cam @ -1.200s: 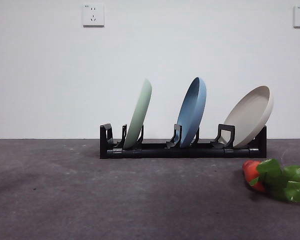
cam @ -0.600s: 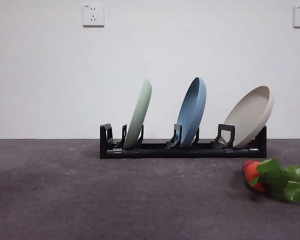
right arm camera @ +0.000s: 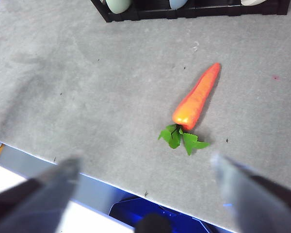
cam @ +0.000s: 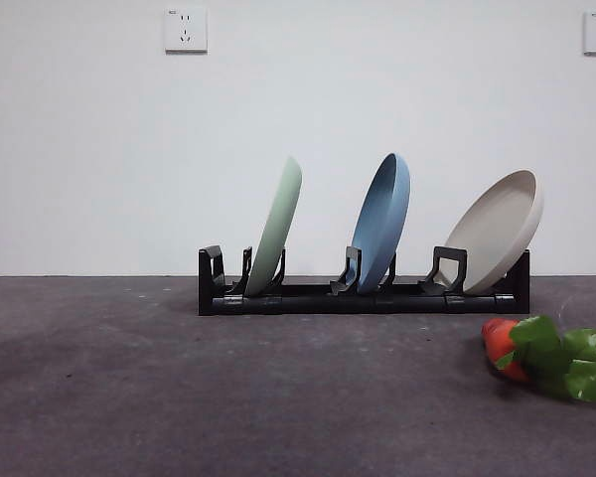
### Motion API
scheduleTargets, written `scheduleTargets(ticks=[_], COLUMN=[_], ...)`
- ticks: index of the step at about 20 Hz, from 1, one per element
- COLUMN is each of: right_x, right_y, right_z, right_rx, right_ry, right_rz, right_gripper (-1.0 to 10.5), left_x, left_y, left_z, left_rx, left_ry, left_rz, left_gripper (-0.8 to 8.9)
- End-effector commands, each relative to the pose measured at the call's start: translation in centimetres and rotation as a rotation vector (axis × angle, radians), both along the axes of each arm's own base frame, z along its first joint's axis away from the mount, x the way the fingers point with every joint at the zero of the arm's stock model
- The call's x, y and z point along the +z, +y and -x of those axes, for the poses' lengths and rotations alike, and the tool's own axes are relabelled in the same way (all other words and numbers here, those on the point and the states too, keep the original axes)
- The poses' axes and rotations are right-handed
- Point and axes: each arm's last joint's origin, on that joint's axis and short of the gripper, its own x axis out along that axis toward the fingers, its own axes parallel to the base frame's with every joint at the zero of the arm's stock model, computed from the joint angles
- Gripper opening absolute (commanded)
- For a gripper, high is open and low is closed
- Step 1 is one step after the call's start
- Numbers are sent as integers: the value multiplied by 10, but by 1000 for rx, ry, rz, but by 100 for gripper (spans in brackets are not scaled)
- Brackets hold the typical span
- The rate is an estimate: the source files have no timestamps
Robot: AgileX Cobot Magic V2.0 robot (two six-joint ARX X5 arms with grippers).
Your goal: Take the green plate from the plate rack,put the plate on the table,take the carrot from the table,put the carrot in the plate
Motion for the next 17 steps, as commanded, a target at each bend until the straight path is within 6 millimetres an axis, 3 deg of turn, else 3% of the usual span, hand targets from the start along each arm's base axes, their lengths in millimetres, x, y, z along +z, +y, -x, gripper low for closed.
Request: scheduleTargets(ticks=[1,7,10,17], right_x=[0,-2,-4,-6], right_y=[0,0,0,0], right_z=[-2,-10,-14,-19], right_rx=[4,3,3,4], right_ry=[3,33,49,72], right_rz=[-5,-5,-6,-6], right_gripper=[659,658,658,658], left_x=[1,9,7,-3], left_y=[-2,-25,-48,-104], left_z=[-14,-77,-121,-223], left_rx=[-42,-84,-126,-92], left_ry=[-10,-112,-75,-21], left_rz=[11,91,87,-38], left_gripper=[657,653,531,534])
